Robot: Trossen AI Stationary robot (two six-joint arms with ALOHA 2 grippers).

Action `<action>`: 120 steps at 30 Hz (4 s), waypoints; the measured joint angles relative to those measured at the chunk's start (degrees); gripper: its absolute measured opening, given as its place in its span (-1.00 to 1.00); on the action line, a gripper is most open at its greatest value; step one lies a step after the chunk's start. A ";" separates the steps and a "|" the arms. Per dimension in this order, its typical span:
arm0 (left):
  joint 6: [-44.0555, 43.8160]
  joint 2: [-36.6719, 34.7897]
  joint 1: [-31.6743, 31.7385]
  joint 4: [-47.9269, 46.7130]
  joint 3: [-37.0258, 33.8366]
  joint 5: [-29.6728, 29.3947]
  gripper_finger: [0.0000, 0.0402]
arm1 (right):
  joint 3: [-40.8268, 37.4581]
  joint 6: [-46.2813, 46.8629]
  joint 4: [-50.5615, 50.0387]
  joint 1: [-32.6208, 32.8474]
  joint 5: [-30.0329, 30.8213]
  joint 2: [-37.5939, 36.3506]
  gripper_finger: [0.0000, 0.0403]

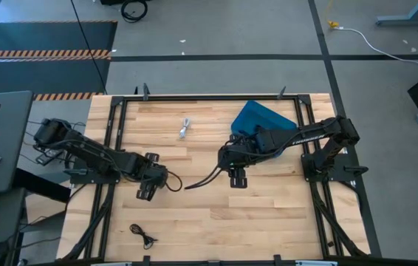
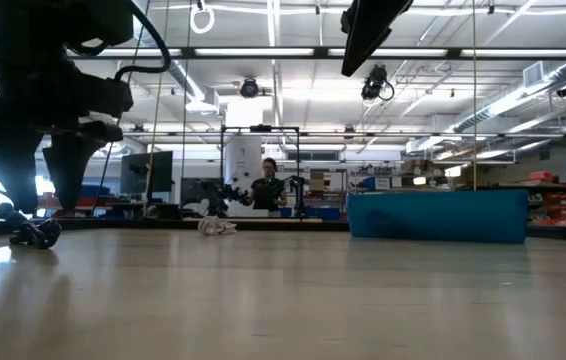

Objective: Pick and place USB-C Cables
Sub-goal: Put the black USB cable into the blue bin

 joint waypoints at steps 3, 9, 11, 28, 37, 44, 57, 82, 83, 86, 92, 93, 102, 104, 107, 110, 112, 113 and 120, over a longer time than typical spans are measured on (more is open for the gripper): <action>-0.94 1.75 0.49 -0.24 -0.02 -0.01 0.06 | 0.00 -0.01 0.08 0.05 -0.02 0.00 0.04; -1.66 8.32 0.40 1.81 0.01 0.15 0.06 | 0.00 0.08 0.13 0.50 -0.02 0.00 0.04; -1.79 9.80 0.38 1.88 0.31 0.46 0.06 | 0.00 0.06 0.13 0.53 -0.02 0.00 0.04; -3.34 9.98 0.64 2.97 0.09 2.68 -0.75 | 0.00 0.47 -0.18 0.49 -0.02 0.00 0.04; -5.58 10.45 1.28 7.06 3.14 -5.97 -0.77 | -1.60 4.69 -1.70 0.41 5.94 0.00 0.04; -0.56 10.09 5.50 15.45 6.80 -8.64 -0.82 | -6.00 6.55 -3.15 -2.18 6.79 0.04 0.04; 13.97 5.93 17.13 34.80 11.85 -4.29 -0.81 | -8.75 9.15 -5.22 -3.02 11.64 -5.19 0.04; 14.16 6.09 17.65 56.86 11.78 7.23 -0.80 | -8.74 -1.19 23.97 -0.91 10.34 -7.84 -0.01; 14.14 6.09 17.67 56.86 11.78 7.18 -0.80 | -8.74 -1.18 24.22 -0.92 10.34 -7.76 -0.03; 14.14 6.09 17.52 56.97 11.78 7.10 -0.80 | -8.69 -1.15 23.20 -1.46 10.28 -7.65 -0.13; 14.14 6.09 16.87 57.49 11.78 7.10 -0.80 | -8.70 -1.25 23.77 -2.34 10.18 -7.61 -0.38; 14.14 6.09 16.70 57.51 11.78 7.10 -0.80 | -8.70 -1.42 23.75 -2.38 10.15 -7.61 -0.43; 13.93 6.09 16.43 57.97 11.78 3.46 -0.61 | -8.65 -2.74 22.67 -2.87 11.07 -7.61 -0.89; 14.07 6.03 16.43 58.01 11.78 2.10 -0.51 | -8.66 -2.72 20.10 -3.17 11.87 -7.61 -0.89; 14.99 4.92 16.43 56.38 11.78 -1.02 -0.37 | -8.70 -2.20 16.95 -3.71 12.47 -7.61 -0.89; 17.03 3.22 16.43 54.14 11.82 -4.87 -0.24 | -8.68 -1.47 13.55 -4.20 12.53 -7.61 -0.89; 17.80 1.62 16.43 51.86 11.82 -6.43 -0.17 | -8.68 -1.16 10.31 -4.54 14.84 -7.61 -0.89; 18.17 0.84 16.45 51.09 11.82 -6.72 -0.14 | -8.68 -0.88 8.02 -4.87 16.72 -7.61 -0.89; 16.47 -1.96 14.84 45.06 11.82 -6.78 -0.06 | -8.93 4.46 -10.53 -11.80 25.97 -7.61 -0.89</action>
